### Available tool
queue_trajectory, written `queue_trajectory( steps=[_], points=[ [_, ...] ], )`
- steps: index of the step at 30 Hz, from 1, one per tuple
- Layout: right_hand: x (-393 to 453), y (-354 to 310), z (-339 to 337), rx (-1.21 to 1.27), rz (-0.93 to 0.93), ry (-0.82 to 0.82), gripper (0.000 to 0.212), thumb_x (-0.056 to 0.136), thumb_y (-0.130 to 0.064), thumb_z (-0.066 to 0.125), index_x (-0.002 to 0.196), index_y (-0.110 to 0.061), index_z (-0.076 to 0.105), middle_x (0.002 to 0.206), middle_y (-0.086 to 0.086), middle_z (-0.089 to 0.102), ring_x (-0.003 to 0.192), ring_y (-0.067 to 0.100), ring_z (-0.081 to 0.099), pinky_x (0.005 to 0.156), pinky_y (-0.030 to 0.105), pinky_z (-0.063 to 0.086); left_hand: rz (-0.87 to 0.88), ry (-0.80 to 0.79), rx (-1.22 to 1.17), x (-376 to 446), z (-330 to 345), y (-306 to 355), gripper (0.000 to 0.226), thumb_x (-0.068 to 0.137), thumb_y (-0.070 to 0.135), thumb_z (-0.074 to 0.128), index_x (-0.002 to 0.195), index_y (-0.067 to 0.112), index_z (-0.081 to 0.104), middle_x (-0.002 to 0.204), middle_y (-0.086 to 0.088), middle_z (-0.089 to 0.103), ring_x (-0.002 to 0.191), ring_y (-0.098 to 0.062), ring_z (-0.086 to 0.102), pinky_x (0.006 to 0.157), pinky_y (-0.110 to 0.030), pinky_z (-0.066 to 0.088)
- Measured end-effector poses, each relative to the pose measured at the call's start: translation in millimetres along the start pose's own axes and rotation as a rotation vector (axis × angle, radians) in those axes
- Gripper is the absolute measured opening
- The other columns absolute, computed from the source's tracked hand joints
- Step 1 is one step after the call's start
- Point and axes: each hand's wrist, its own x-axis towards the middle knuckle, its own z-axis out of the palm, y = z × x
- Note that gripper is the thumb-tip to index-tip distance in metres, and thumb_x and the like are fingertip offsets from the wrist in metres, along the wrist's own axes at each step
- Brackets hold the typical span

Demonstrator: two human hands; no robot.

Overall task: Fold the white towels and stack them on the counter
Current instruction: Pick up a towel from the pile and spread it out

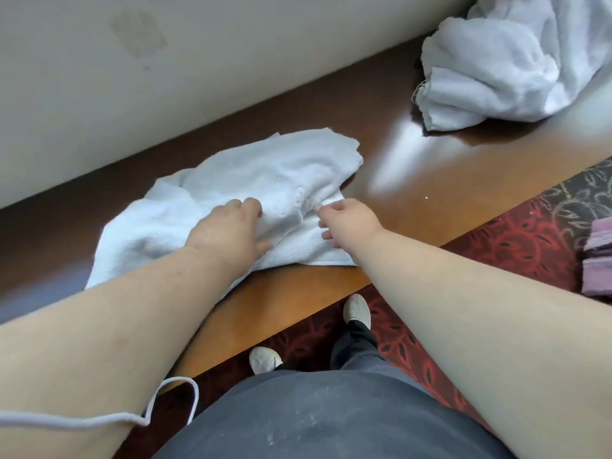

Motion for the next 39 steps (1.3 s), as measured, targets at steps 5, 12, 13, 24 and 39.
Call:
queue_trajectory(
  steps=[5, 12, 13, 24, 39],
  points=[
    [-7, -22, 50, 0.317, 0.322, -0.348, 0.052, 0.088, -0.052, 0.068, 0.128, -0.022, 0.053, 0.128, 0.003, 0.057, 0.108, 0.021, 0.062, 0.093, 0.036, 0.052, -0.023, 0.079, 0.345, -50, 46, -31, 0.095, 0.068, 0.07, 0.07, 0.138, 0.034, 0.016, 0.125, -0.001, 0.034, 0.109, -0.024, 0.036, 0.087, -0.039, 0.038],
    [-10, -32, 84, 0.625, 0.273, -0.226, 0.033, 0.097, -0.02, 0.061, 0.13, -0.015, 0.058, 0.127, 0.002, 0.064, 0.113, 0.022, 0.062, 0.106, 0.04, 0.044, -0.192, 0.06, 0.365, -71, 63, -75, 0.111, 0.072, 0.029, 0.068, 0.142, 0.037, -0.018, 0.137, -0.002, 0.016, 0.122, -0.026, 0.026, 0.107, -0.047, 0.028],
    [-12, -33, 85, 0.703, 0.257, -0.229, 0.025, 0.098, -0.015, 0.056, 0.123, -0.012, 0.061, 0.116, 0.005, 0.069, 0.105, 0.022, 0.066, 0.107, 0.042, 0.044, -0.197, 0.062, 0.372, -73, 62, -79, 0.111, 0.072, 0.026, 0.066, 0.143, 0.036, -0.019, 0.138, -0.003, 0.016, 0.124, -0.027, 0.026, 0.107, -0.048, 0.027],
    [-60, -40, 133, 0.588, 0.333, -0.36, 0.039, 0.083, -0.042, 0.077, 0.11, -0.016, 0.066, 0.088, 0.007, 0.078, 0.079, 0.025, 0.076, 0.063, 0.041, 0.061, 0.027, 0.31, -0.302, -92, 35, -104, 0.055, 0.086, 0.027, 0.044, 0.138, 0.013, 0.047, 0.129, -0.014, 0.051, 0.116, -0.035, 0.046, 0.099, -0.034, 0.033],
    [-97, -132, 162, 0.956, 0.126, -0.258, 0.028, 0.098, -0.031, 0.053, 0.108, -0.006, 0.06, 0.096, 0.018, 0.075, 0.081, 0.035, 0.074, 0.069, 0.051, 0.06, -0.446, 0.561, -0.497, -115, 1, -149, 0.053, 0.081, 0.021, 0.042, 0.131, 0.037, 0.051, 0.128, -0.002, 0.043, 0.114, -0.026, 0.048, 0.091, -0.038, 0.046]
  ],
)
